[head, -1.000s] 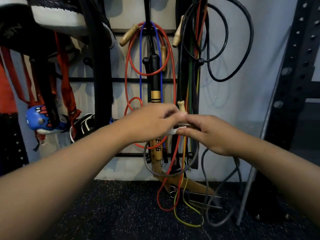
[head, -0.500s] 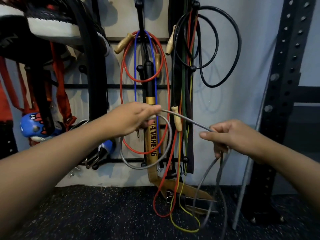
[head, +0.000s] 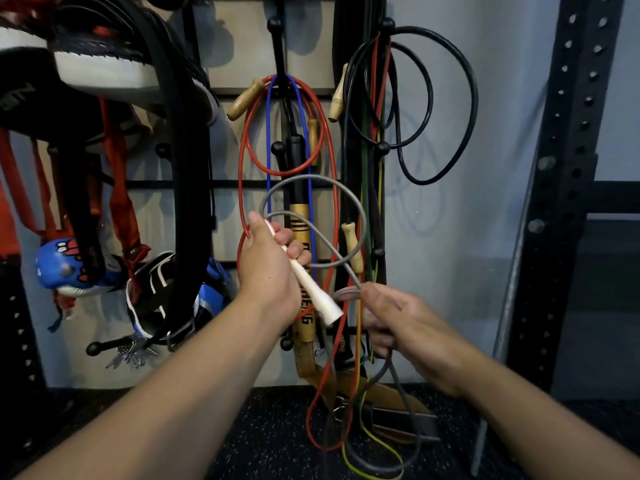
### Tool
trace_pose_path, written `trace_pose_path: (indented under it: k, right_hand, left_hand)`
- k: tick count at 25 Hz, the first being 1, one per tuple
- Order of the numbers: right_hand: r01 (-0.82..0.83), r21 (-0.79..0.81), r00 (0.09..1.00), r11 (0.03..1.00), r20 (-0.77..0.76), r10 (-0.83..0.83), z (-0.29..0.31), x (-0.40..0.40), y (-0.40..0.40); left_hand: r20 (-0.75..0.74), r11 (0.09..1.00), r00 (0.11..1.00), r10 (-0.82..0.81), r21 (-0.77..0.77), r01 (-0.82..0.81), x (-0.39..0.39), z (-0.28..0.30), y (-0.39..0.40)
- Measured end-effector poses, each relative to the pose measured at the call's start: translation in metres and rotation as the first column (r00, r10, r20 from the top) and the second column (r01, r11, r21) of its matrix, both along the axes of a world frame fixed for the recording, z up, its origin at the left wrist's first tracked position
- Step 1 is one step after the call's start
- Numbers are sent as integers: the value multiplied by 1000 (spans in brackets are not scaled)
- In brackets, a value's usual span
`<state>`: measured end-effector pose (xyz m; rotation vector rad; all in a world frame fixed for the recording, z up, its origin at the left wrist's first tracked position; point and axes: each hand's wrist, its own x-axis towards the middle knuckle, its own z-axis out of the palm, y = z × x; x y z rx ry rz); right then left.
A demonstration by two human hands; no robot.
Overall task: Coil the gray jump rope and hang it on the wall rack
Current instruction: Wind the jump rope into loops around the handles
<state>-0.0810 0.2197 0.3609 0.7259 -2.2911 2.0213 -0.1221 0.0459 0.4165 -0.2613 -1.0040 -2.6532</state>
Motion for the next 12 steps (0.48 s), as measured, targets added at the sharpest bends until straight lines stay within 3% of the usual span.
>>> trace_pose_path:
  k: [4,6,9,12]
  right_hand:
    - [116,-121,988,986,-85,-126,-14,-1,-33]
    - [96,-285,993,954,-41,-113,-16,2,-44]
    - [78,-532,997,843,33,-72,-15,1,-53]
    - [95,-567,995,819,20,-101,-10,-9,-56]
  left_hand:
    - [61,988,996,59,138,-67,4,-6,19]
    - [93,983,995,25,181,-41,6,-8,21]
    - [154,996,987,-46,89,32,11,-15,24]
    - [191,1000,981,16,-9,-14,26,-21,28]
